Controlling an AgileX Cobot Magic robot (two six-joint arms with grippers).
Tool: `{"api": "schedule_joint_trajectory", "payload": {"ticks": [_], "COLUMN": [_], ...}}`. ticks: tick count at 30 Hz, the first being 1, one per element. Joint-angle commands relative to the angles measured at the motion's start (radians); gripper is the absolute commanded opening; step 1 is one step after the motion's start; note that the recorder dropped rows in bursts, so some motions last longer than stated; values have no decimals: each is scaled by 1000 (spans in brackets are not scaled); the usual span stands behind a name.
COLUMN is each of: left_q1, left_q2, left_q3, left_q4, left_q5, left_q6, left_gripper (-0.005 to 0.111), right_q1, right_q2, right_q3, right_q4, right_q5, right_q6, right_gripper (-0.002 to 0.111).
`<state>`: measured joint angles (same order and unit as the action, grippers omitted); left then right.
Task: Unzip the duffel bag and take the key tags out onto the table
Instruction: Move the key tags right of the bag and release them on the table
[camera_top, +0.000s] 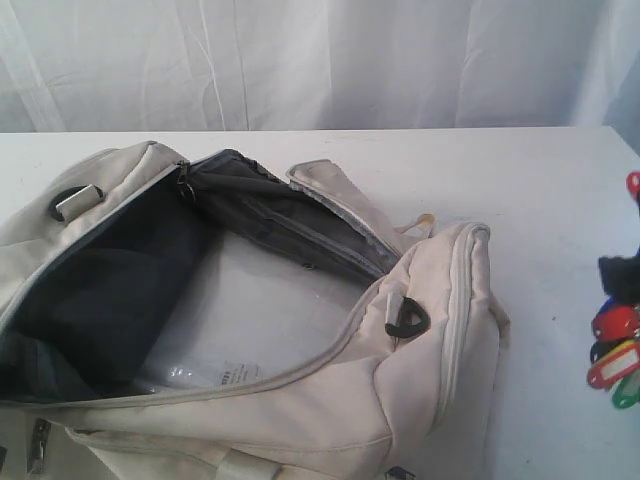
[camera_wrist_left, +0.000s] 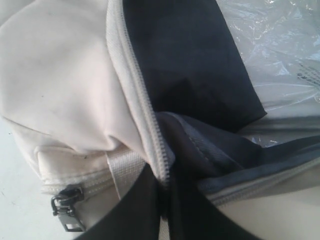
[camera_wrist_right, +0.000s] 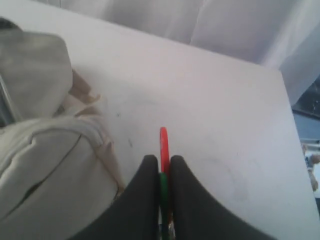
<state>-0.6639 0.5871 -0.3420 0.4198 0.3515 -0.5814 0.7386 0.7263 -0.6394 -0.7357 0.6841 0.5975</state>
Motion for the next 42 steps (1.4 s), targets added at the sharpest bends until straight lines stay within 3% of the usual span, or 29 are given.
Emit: {"api": "schedule_joint_trajectory", "payload": {"ticks": [1, 16, 33, 36, 42], "left_q1": [3, 3, 3, 3, 3], "left_q2": [-6, -6, -6, -6, -6], "left_q3": [3, 3, 3, 3, 3], "left_q4": [8, 8, 8, 8, 8], "left_q5": [24, 24, 24, 24, 24], "left_q6": [7, 7, 7, 7, 7], "left_gripper": [0, 0, 0, 0, 0], "right_q1": [-2, -2, -2, -2, -2], "right_q2": [56, 370, 414, 414, 414], "right_q3": [94, 158, 158, 158, 158], "right_q4": [-14, -410, -499, -499, -499], "right_q5": [-70, -153, -32, -59, -82], "right_q6": [20, 537, 693, 691, 691], "right_gripper": [0, 0, 1, 14, 58]}}
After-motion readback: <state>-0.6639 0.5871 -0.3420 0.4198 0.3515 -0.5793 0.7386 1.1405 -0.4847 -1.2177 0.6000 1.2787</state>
